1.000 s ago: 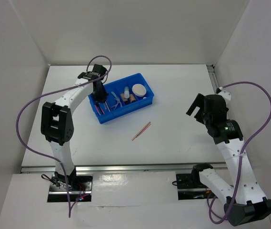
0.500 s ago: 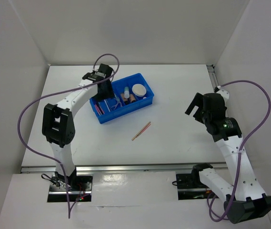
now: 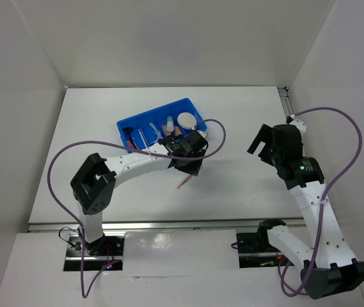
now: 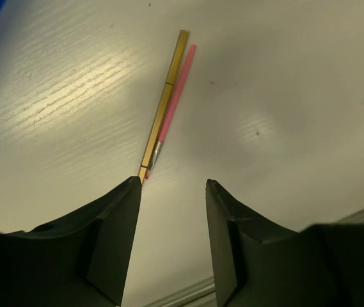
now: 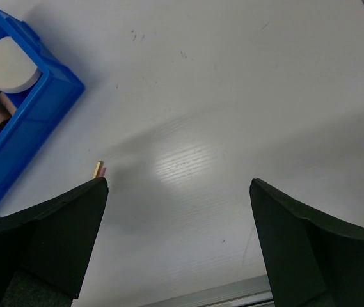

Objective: Organize the makeup

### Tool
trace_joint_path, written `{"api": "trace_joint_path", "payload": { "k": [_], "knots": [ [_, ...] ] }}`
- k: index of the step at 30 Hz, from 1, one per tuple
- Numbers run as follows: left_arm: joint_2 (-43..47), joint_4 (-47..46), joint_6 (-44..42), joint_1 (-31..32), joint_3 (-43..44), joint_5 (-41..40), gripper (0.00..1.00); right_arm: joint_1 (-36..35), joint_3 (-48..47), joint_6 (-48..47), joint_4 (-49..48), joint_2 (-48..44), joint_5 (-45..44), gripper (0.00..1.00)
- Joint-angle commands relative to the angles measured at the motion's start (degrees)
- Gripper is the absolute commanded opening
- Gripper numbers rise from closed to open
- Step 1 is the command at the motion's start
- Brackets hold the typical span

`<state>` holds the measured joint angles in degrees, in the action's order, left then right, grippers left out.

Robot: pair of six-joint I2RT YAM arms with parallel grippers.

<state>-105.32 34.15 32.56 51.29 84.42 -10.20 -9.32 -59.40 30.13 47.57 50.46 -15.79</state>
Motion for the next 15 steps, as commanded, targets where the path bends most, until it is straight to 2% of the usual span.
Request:
{"api": "trace_joint_path", "payload": {
  "k": [1,7,15],
  "knots": [
    [-3.12,-5.15,-0.39,-0.57,-0.4,-2.27,0.56,0.45,-0.81,-0.77,-2.04,-0.01,0.5,1.0],
    [-10.42,-4.36,0.14,-1.1,4.61,-3.6,0.54,0.45,-0.81,-1.3,-2.04,-0.01,0.5,1.0],
    [-14.65,-3.57,0.84,-1.1,6.37,-5.18,0.53,0.45,-0.28,-1.3,-1.52,-0.01,0.5,1.0]
  ]
}}
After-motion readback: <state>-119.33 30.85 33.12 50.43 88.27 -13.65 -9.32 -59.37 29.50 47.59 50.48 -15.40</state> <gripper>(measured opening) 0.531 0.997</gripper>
